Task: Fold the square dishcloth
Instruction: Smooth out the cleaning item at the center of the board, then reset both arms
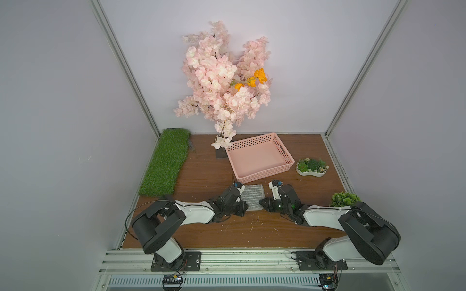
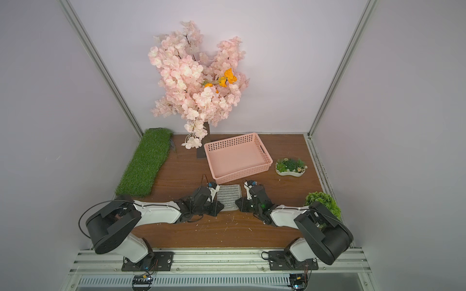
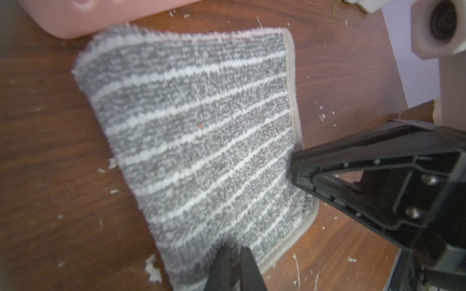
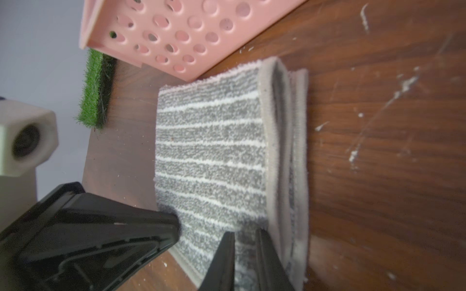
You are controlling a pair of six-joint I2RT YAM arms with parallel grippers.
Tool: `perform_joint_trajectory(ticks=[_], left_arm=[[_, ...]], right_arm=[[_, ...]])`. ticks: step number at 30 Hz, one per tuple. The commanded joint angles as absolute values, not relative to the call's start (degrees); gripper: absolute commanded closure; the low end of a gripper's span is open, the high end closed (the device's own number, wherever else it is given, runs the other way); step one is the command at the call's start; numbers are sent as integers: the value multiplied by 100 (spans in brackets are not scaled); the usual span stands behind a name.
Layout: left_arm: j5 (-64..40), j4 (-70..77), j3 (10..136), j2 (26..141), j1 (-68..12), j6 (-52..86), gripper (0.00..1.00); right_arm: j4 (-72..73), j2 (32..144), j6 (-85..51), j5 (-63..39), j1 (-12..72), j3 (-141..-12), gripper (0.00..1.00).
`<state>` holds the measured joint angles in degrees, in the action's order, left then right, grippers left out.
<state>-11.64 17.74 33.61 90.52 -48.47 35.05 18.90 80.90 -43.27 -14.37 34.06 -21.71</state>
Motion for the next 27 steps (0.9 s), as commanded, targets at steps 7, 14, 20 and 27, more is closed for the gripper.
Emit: perform_joint_trajectory(ticks=[7, 14, 20, 27], left_arm=[[-911, 1358, 3451, 8325, -4935, 3564, 63], [11, 634, 3683, 7364, -4752, 3406, 22], [1052, 259, 3542, 6667, -4174, 3407, 1], [1537, 435, 3182, 6253, -2824, 3067, 1]], right_arm=[[908, 7267, -4012, -720, 3349, -2223, 79], [174, 6566, -3676, 434, 3293, -2688, 64], [124, 6130, -3378, 1327, 2943, -2862, 39], [396, 5957, -3011, 2223, 2206, -2970, 14]])
